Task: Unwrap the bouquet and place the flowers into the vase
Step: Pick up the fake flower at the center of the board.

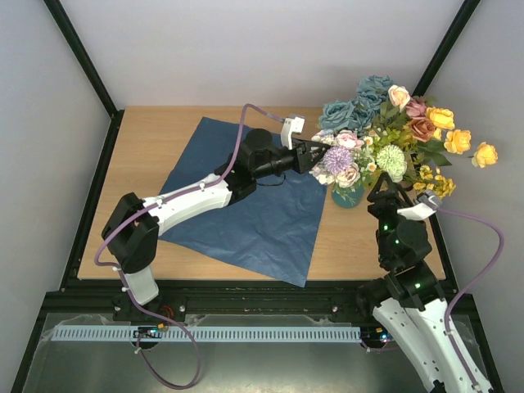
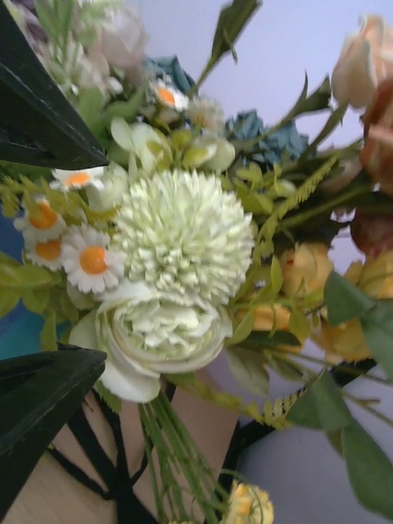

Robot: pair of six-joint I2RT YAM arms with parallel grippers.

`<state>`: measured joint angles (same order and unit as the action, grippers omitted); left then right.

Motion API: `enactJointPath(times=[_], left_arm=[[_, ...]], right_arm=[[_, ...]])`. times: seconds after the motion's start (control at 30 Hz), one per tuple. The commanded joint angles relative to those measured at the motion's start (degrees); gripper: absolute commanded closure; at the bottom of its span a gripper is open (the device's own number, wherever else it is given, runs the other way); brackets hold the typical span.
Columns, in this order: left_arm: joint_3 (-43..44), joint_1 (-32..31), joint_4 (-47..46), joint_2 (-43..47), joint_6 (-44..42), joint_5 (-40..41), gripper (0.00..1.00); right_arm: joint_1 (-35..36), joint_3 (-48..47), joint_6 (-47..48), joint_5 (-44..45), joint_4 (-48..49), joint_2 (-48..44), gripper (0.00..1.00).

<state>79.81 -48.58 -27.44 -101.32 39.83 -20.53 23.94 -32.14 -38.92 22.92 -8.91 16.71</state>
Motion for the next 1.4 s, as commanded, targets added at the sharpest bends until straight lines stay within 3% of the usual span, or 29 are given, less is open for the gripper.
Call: enactJointPath(times=[0.0,0.17,0.43,0.57,0.73,0.9,1.03,1.13,1.23,1.37], left_arm=[[1.4,-0.1,-0.3,0.2,-0.6,0.6,0.75],[1.5,-0.1,-0.3,0.0,-0.5,0.3,0.75],[0.5,-0.1,-0.4,1.0,-1.0,0.5,0.75],[0.4,0.0,-0.6,0.9,-0.7,0.4,0.75],[-0.1,-0.1,-0.9,0.7,-0.5,0.3,0.75],[-0.2,0.0,-1.2,0.9,-0.6,0.3,0.74],[0.1,-0.2,-1.0,1.5,-0.1,-0.2,0.74],[-0.3,-0.2,-1.2,2.6,0.4,-0.1,0.74],[-0.5,-0.2,-0.9,3.4,0.4,0.3,0.74],[-1.0,-0.1,-0.5,4.7,0.2,0.0,0.71]], right_arm=[[-0.2,-1.7,-6.4,8.9,-0.5,4.2,0.37],[-0.2,-4.7,-8.3,14.5,-1.4,8.1,0.27],[-1.6,-6.8,-6.9,19.4,1.5,12.1,0.25],[-8.4,-8.6,-6.4,13.5,2.3,15.8,0.25],[-20.8,-6.8,-11.7,-1.2,1.4,18.1,0.25],[-25.5,-3.5,-14.6,-5.8,1.4,17.4,0.25],[-25.5,1.9,-8.7,-5.6,7.8,16.8,0.25],[-25.6,5.3,-0.9,-6.9,12.5,19.0,0.19],[-25.6,8.7,4.9,-4.9,17.4,20.7,0.19],[-25.6,17.3,16.9,-2.4,29.2,16.5,0.23]])
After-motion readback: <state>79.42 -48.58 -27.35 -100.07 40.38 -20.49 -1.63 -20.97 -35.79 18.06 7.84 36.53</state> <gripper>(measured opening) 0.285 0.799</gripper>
